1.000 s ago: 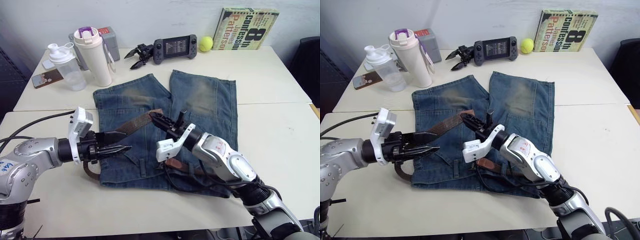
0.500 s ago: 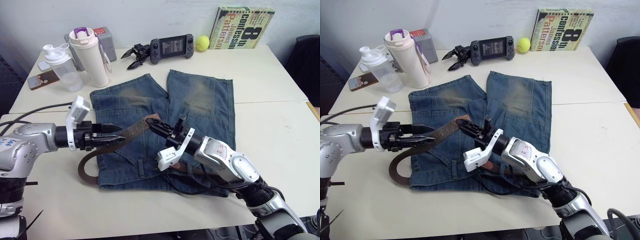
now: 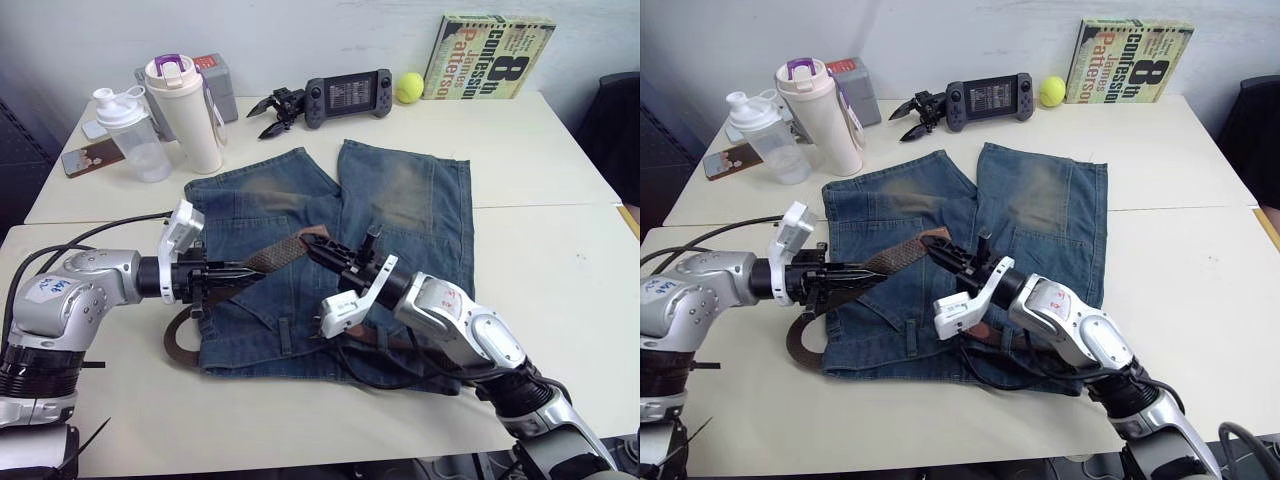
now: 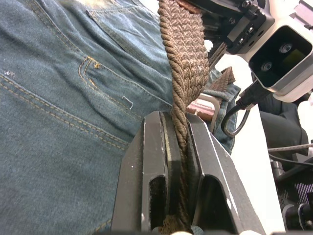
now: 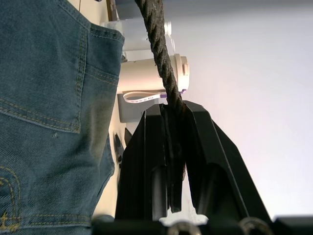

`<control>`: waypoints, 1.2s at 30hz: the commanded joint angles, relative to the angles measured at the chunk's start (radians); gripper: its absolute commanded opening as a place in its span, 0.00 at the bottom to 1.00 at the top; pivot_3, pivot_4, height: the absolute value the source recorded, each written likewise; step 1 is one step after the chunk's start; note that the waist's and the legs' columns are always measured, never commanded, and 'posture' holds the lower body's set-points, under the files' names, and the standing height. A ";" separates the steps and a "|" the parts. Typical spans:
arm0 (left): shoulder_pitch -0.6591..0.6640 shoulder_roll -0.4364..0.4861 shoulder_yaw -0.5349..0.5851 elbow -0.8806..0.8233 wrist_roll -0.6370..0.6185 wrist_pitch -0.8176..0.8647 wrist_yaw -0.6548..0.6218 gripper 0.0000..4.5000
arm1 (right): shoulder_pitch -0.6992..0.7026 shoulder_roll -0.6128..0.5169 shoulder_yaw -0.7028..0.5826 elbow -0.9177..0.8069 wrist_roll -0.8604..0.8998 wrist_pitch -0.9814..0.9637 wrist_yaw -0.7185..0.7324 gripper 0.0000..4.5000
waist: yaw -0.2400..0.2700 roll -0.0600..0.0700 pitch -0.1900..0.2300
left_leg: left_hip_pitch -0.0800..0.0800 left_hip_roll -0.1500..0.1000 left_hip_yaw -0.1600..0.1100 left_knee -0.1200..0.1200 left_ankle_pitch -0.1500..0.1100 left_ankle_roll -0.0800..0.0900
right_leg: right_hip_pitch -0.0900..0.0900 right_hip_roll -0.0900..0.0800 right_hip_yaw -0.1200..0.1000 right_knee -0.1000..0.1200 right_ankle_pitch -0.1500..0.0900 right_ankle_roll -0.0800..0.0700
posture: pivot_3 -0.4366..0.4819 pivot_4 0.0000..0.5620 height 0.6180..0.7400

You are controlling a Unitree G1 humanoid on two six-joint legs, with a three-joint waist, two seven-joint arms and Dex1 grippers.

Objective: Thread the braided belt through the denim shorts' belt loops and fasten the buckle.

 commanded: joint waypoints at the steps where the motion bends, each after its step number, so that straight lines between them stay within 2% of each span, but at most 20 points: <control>1: 0.000 0.000 0.037 -0.038 -0.010 -0.009 -0.004 0.02 | 0.002 0.005 -0.020 -0.034 0.037 0.003 0.012 0.00 | 0.000 0.000 0.000 | 0.000 0.000 0.000 0.000 0.000 0.000 | 0.000 0.000 0.000 0.000 0.000 0.000 | 0.48 0.27 0.99; 2: 0.003 -0.001 0.038 -0.042 -0.010 -0.011 -0.004 0.02 | 0.001 0.008 -0.024 -0.033 0.044 0.005 0.012 0.00 | 0.000 0.000 0.000 | 0.000 0.000 0.000 0.000 0.000 0.000 | 0.000 0.000 0.000 0.000 0.000 0.000 | 0.48 0.27 0.99; 4: 0.010 -0.006 0.046 -0.051 -0.013 -0.009 0.004 0.00 | -0.001 0.009 -0.035 -0.030 0.087 0.031 0.054 0.20 | 0.000 0.000 0.000 | 0.000 0.000 0.000 0.000 0.000 0.000 | 0.000 0.000 0.000 0.000 0.000 0.000 | 0.48 0.27 0.99; 6: 0.020 -0.005 0.047 -0.062 -0.003 -0.022 0.005 0.00 | 0.002 0.016 -0.053 -0.030 0.119 0.067 0.082 0.35 | 0.000 0.000 0.000 | 0.000 0.000 0.000 0.000 0.000 0.000 | 0.000 0.000 0.000 0.000 0.000 0.000 | 0.48 0.27 0.99; 7: 0.031 -0.007 0.044 -0.072 0.024 -0.055 0.015 0.00 | 0.009 0.017 -0.076 -0.029 0.146 0.101 0.099 0.47 | 0.000 0.000 0.000 | 0.000 0.000 0.000 0.000 0.000 0.000 | 0.000 0.000 0.000 0.000 0.000 0.000 | 0.48 0.27 0.99; 9: 0.057 -0.010 0.032 -0.094 0.098 -0.151 0.035 0.00 | 0.028 0.013 -0.122 -0.034 0.206 0.173 0.143 0.67 | 0.001 0.000 0.000 | 0.000 0.000 0.000 0.000 0.000 0.000 | 0.000 0.000 0.000 0.000 0.000 0.000 | 0.48 0.27 0.99; 10: 0.076 -0.013 0.024 -0.108 0.155 -0.228 0.048 0.00 | 0.040 0.013 -0.153 -0.041 0.242 0.220 0.171 0.80 | 0.003 0.000 0.000 | 0.000 0.000 0.000 0.000 0.000 0.000 | 0.000 -0.001 0.000 0.000 0.000 0.000 | 0.48 0.27 0.99; 12: 0.120 -0.032 0.019 -0.140 0.276 -0.418 0.086 0.00 | 0.082 0.023 -0.221 -0.077 0.335 0.368 0.263 0.99 | 0.004 0.000 0.000 | 0.000 0.000 0.000 0.000 0.000 0.000 | 0.001 -0.001 0.000 0.000 0.000 0.000 | 0.48 0.27 0.99; 14: 0.167 -0.075 0.029 -0.178 0.422 -0.655 0.170 0.00 | 0.125 0.033 -0.279 -0.152 0.449 0.525 0.368 0.99 | 0.007 0.000 0.000 | 0.000 0.000 0.000 -0.001 -0.001 0.001 | 0.001 -0.001 0.000 -0.001 0.000 0.000 | 0.48 0.27 0.99; 16: 0.211 -0.090 0.017 -0.181 0.637 -0.916 0.291 0.00 | 0.157 0.055 -0.307 -0.252 0.549 0.702 0.459 0.99 | 0.007 0.000 0.000 | -0.001 0.000 0.000 -0.001 -0.001 0.002 | 0.001 -0.002 0.000 -0.002 0.000 0.000 | 0.48 0.27 0.99; 18: 0.253 -0.104 0.017 -0.185 0.825 -1.104 0.416 0.00 | 0.170 0.135 -0.336 -0.389 0.701 1.045 0.535 0.99 | 0.006 0.000 0.000 | -0.001 0.001 0.001 -0.001 -0.001 0.002 | 0.001 -0.002 0.000 -0.002 0.000 0.000 | 0.48 0.27 0.99; 20: 0.284 -0.126 0.029 -0.189 0.938 -1.208 0.519 0.00 | 0.150 0.223 -0.381 -0.490 0.821 1.328 0.554 0.99 | 0.004 0.000 0.000 | 0.000 0.003 0.001 -0.001 -0.001 0.002 | 0.001 0.000 0.001 -0.002 0.000 0.000 | 0.48 0.27 0.99; 23: 0.357 -0.163 0.058 -0.206 1.146 -1.334 0.699 0.00 | 0.047 0.373 -0.535 -0.559 0.984 1.828 0.599 0.99 | 0.002 0.000 0.000 | 0.000 0.006 0.001 -0.002 -0.001 0.002 | 0.000 0.002 0.001 -0.002 0.000 0.000 | 0.48 0.27 0.99; 24: 0.376 -0.180 0.063 -0.218 1.179 -1.339 0.734 0.00 | 0.045 0.357 -0.540 -0.592 1.049 1.903 0.645 0.99 | 0.004 0.001 0.000 | 0.000 0.005 0.001 -0.003 -0.001 0.002 | 0.000 0.002 0.001 -0.002 0.000 0.000 | 0.48 0.27 0.99; 26: 0.394 -0.203 0.071 -0.231 1.225 -1.346 0.785 0.00 | 0.044 0.334 -0.557 -0.636 1.160 2.002 0.699 0.99 | 0.014 0.001 0.000 | 0.000 0.003 0.001 -0.003 -0.001 0.002 | 0.000 0.000 0.001 -0.001 0.000 0.000 | 0.48 0.27 0.99; 29: 0.396 -0.220 0.092 -0.236 1.282 -1.345 0.847 0.00 | 0.032 0.289 -0.536 -0.667 1.232 2.032 0.688 0.99 | 0.030 0.001 0.000 | -0.001 -0.001 0.000 -0.002 -0.002 0.002 | 0.000 -0.002 0.001 -0.001 0.000 0.000 | 0.48 0.27 0.99; 32: 0.397 -0.211 0.089 -0.224 1.315 -1.350 0.873 0.00 | 0.051 0.155 -0.413 -0.664 1.192 1.845 0.616 0.99 | 0.037 0.001 0.000 | -0.001 -0.006 0.001 0.001 -0.002 0.004 | 0.000 -0.003 0.001 -0.002 0.000 0.000 | 0.48 0.27 0.99; 34: 0.401 -0.212 0.090 -0.227 1.311 -1.354 0.884 0.00 | 0.051 0.137 -0.409 -0.643 1.204 1.802 0.586 0.99 | 0.036 0.001 0.000 | -0.001 -0.007 0.001 0.002 -0.003 0.005 | 0.000 -0.003 0.001 -0.002 0.001 0.001 | 0.48 0.27 0.99; 36: 0.403 -0.214 0.091 -0.234 1.310 -1.355 0.891 0.00 | 0.050 0.166 -0.438 -0.619 1.234 1.837 0.556 0.99 | 0.034 0.001 0.000 | -0.001 -0.006 0.001 0.001 -0.003 0.005 | 0.000 -0.003 0.001 -0.003 0.001 0.001 | 0.48 0.27 0.99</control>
